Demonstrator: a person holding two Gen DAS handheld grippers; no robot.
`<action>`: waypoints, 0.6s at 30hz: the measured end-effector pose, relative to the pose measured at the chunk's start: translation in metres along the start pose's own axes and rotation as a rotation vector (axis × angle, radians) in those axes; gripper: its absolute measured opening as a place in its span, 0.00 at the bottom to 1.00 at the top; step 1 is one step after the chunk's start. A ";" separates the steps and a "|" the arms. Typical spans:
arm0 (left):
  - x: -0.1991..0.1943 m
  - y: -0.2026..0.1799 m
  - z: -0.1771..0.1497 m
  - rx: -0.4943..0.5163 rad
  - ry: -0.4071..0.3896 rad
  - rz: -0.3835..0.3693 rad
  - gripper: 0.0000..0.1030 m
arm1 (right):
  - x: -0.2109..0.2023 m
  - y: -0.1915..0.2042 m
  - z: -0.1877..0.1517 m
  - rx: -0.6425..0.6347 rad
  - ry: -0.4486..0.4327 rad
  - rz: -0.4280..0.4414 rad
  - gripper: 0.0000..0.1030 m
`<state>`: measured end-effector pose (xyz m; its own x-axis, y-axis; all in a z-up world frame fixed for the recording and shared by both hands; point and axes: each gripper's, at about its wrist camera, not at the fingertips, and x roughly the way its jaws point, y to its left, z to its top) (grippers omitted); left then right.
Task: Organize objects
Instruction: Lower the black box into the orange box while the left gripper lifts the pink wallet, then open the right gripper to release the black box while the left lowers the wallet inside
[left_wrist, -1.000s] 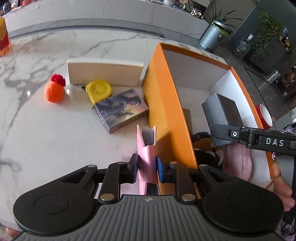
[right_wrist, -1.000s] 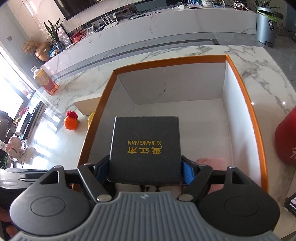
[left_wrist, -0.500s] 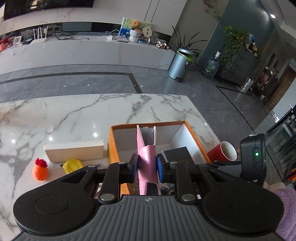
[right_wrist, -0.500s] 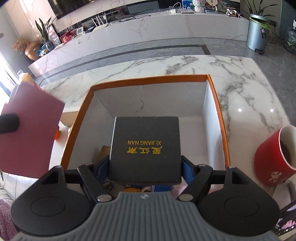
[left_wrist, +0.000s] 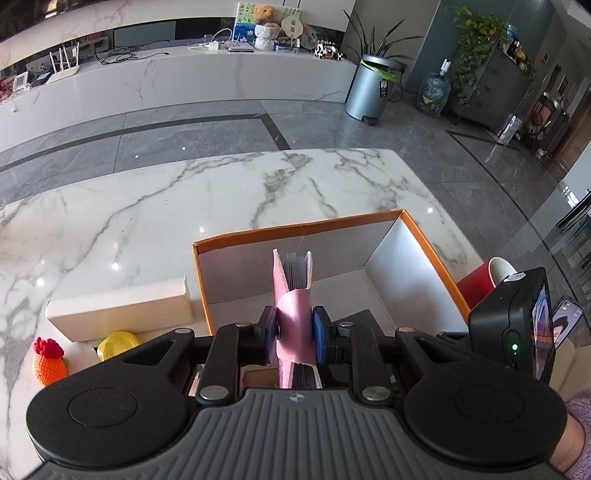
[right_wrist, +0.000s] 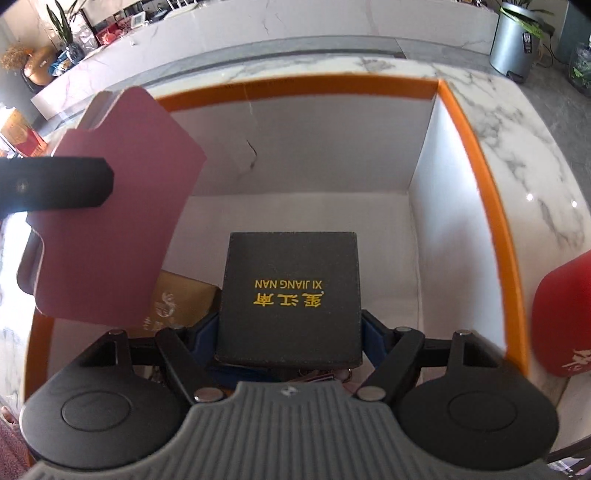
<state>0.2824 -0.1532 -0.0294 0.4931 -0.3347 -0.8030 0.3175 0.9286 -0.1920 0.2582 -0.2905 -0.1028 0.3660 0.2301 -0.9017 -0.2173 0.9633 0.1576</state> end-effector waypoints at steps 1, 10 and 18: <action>0.002 0.001 0.000 0.001 0.004 -0.002 0.24 | 0.002 -0.001 -0.001 0.002 0.009 0.010 0.75; 0.006 0.004 -0.001 0.011 0.012 0.013 0.24 | 0.001 -0.008 -0.002 0.016 0.027 0.068 0.78; 0.010 -0.006 0.007 0.105 -0.013 0.036 0.24 | -0.004 -0.020 0.004 0.078 0.021 0.118 0.74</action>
<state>0.2906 -0.1633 -0.0323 0.5158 -0.3043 -0.8009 0.3820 0.9184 -0.1030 0.2649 -0.3099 -0.1012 0.3230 0.3406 -0.8830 -0.1864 0.9376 0.2935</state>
